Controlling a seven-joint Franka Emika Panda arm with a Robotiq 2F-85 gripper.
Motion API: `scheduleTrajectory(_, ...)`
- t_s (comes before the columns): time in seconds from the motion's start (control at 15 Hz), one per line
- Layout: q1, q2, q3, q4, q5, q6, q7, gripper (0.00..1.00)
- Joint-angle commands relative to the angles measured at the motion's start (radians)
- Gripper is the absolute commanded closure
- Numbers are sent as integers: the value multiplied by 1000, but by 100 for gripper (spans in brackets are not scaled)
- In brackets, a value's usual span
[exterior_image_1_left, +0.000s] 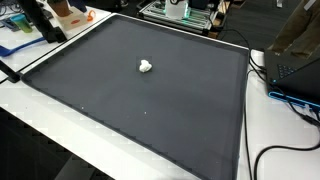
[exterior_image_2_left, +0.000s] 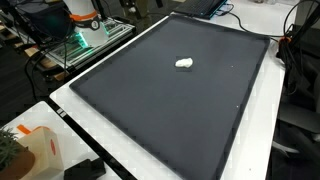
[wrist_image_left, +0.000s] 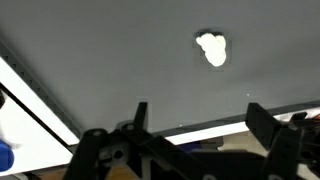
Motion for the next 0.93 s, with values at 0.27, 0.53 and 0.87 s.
scheduleTrajectory(0.27, 64, 282, 9, 0, 91, 356, 42, 0)
scheduleTrajectory(0.53, 77, 310, 10, 0, 74, 326, 22, 0)
scheduleTrajectory(0.87, 76, 369, 19, 7, 60, 326, 21, 0)
